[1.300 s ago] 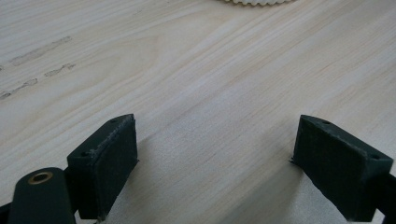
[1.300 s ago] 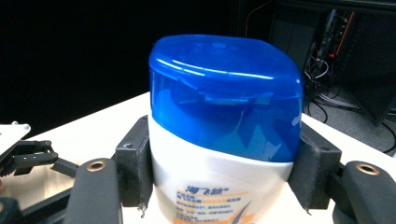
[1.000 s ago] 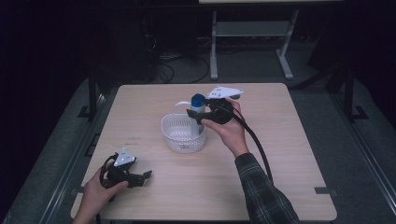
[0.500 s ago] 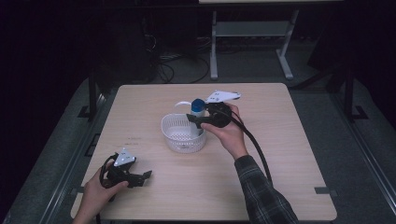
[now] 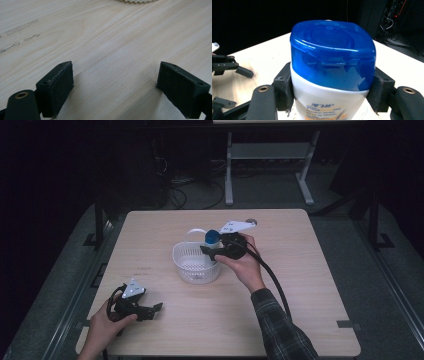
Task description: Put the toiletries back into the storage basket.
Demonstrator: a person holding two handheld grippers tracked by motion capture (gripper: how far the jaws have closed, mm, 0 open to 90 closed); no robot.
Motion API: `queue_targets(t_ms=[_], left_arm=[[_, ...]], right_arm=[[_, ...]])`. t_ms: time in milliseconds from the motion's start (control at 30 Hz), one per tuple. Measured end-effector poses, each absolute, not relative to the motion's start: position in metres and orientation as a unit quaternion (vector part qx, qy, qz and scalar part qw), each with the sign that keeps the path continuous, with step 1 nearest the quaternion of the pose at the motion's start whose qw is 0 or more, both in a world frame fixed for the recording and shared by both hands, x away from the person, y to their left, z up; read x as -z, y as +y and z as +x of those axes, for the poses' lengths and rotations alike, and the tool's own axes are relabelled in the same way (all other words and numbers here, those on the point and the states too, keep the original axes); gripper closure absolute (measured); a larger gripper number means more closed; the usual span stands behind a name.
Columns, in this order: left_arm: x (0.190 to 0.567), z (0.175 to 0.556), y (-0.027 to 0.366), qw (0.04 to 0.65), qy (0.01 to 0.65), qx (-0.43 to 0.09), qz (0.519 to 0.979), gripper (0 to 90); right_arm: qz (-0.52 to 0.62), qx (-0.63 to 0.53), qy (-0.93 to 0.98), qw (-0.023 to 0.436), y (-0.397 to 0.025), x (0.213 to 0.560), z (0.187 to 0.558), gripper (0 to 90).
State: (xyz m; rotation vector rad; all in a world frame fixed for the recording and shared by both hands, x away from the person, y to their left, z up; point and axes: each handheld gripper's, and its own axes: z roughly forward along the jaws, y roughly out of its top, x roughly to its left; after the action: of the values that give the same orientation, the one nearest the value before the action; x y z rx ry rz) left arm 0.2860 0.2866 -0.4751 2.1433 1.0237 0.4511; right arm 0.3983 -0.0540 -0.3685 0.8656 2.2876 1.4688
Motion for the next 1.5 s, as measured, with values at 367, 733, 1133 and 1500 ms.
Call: queue_targets(t_ms=[367, 733, 1133, 1500], left_arm=[[0.475, 0.286, 0.287, 0.354, 0.396, -0.175, 0.829, 12.8], [0.475, 0.286, 0.287, 0.354, 0.396, -0.175, 0.829, 12.9], [0.475, 0.286, 0.286, 0.355, 0.397, -0.174, 0.829, 12.8], [0.475, 0.286, 0.286, 0.355, 0.397, -0.174, 0.829, 12.8]], right_arm=[[0.305, -0.496, 0.801, 0.138, -0.054, 0.380, 0.399, 34.3], [0.304, -0.483, 0.810, 0.134, -0.050, 0.385, 0.400, 34.3], [0.309, -0.477, 0.812, 0.129, -0.051, 0.391, 0.401, 34.2], [0.305, -0.486, 0.811, 0.118, -0.052, 0.389, 0.402, 33.2]])
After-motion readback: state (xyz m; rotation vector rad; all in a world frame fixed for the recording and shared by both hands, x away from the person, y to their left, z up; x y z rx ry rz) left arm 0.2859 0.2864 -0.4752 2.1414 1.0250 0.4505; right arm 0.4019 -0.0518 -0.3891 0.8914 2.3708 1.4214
